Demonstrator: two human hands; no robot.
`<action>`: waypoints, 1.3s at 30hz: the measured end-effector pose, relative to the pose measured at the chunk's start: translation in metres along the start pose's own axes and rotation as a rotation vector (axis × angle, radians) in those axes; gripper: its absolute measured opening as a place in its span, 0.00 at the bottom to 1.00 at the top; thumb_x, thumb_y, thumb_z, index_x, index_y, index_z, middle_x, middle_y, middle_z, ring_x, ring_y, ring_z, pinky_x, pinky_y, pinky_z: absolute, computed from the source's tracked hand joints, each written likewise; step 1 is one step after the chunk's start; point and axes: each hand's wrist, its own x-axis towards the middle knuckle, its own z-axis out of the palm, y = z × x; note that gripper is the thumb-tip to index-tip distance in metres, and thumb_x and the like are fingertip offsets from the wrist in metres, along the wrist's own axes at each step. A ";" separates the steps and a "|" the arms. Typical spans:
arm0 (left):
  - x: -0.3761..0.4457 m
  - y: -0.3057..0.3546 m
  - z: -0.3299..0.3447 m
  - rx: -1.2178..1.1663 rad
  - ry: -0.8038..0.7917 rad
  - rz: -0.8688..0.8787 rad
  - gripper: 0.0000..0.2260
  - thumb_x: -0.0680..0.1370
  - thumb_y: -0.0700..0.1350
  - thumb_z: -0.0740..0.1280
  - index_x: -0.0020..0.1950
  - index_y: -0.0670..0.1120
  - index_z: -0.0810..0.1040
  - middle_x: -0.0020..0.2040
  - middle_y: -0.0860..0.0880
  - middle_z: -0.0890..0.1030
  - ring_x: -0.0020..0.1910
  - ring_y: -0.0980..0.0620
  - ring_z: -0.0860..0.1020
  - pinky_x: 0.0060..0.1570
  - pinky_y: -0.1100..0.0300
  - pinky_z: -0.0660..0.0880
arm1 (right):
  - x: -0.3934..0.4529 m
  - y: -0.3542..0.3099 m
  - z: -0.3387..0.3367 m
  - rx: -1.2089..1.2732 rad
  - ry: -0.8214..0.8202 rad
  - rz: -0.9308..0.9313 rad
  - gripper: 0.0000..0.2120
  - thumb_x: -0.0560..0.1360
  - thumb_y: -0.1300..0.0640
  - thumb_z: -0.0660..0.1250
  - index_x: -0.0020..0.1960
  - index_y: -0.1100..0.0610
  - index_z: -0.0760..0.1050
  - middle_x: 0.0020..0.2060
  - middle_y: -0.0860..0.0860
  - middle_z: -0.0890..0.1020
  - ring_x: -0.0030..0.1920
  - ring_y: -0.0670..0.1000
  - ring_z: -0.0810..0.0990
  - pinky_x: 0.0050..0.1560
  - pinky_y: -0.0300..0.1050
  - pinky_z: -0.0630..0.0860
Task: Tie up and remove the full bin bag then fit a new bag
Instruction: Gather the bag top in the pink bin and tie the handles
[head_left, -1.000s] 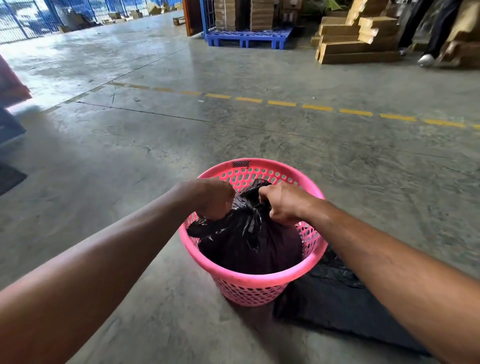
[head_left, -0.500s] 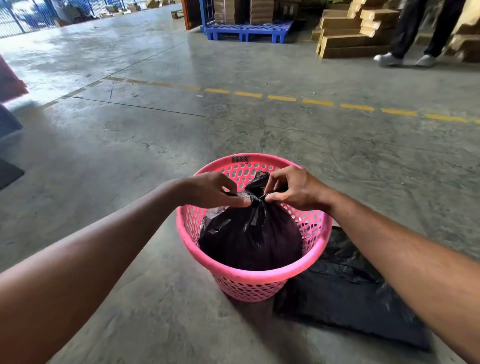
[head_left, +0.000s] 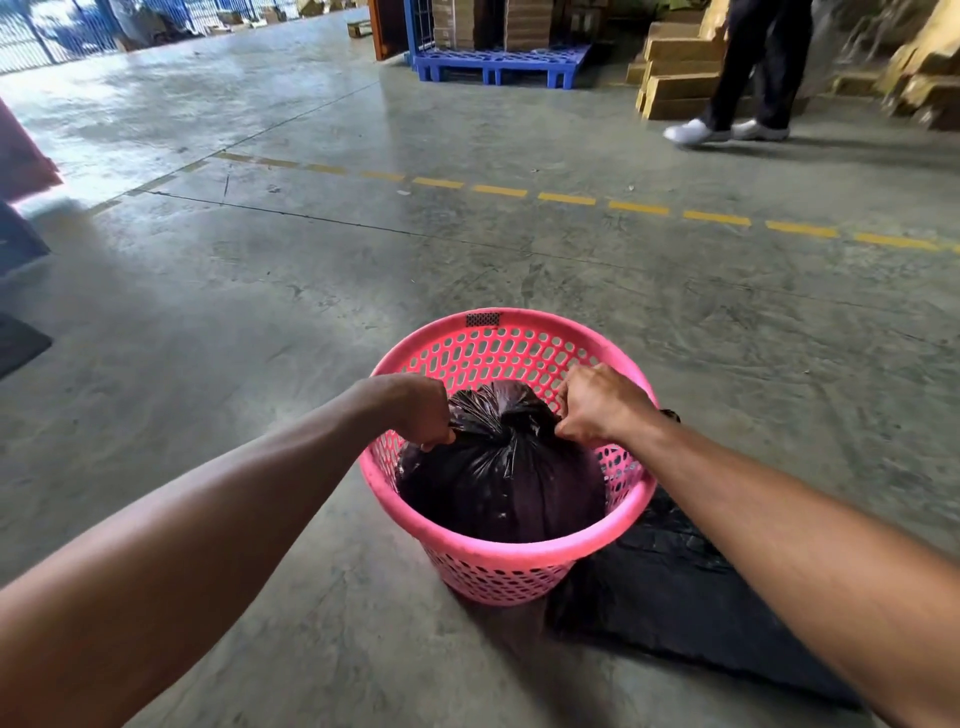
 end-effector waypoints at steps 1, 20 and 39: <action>-0.001 -0.001 0.000 0.009 0.015 -0.006 0.14 0.79 0.53 0.67 0.54 0.45 0.85 0.51 0.48 0.87 0.46 0.50 0.84 0.51 0.56 0.82 | -0.001 -0.004 0.002 -0.028 0.016 -0.010 0.08 0.59 0.57 0.68 0.38 0.55 0.78 0.35 0.50 0.82 0.40 0.55 0.84 0.41 0.47 0.82; 0.009 0.024 0.004 -1.599 -0.259 0.399 0.29 0.70 0.52 0.62 0.66 0.38 0.81 0.40 0.47 0.75 0.42 0.48 0.74 0.47 0.56 0.69 | -0.017 0.001 -0.075 0.193 -0.137 -0.215 0.05 0.67 0.62 0.75 0.40 0.52 0.86 0.30 0.47 0.84 0.21 0.34 0.75 0.25 0.29 0.68; 0.000 0.045 0.011 -1.065 0.054 0.466 0.13 0.79 0.45 0.60 0.40 0.43 0.81 0.42 0.43 0.78 0.36 0.52 0.76 0.45 0.59 0.72 | -0.014 -0.014 -0.030 0.206 -0.057 -0.384 0.28 0.66 0.52 0.70 0.65 0.46 0.69 0.44 0.46 0.84 0.43 0.51 0.84 0.49 0.47 0.80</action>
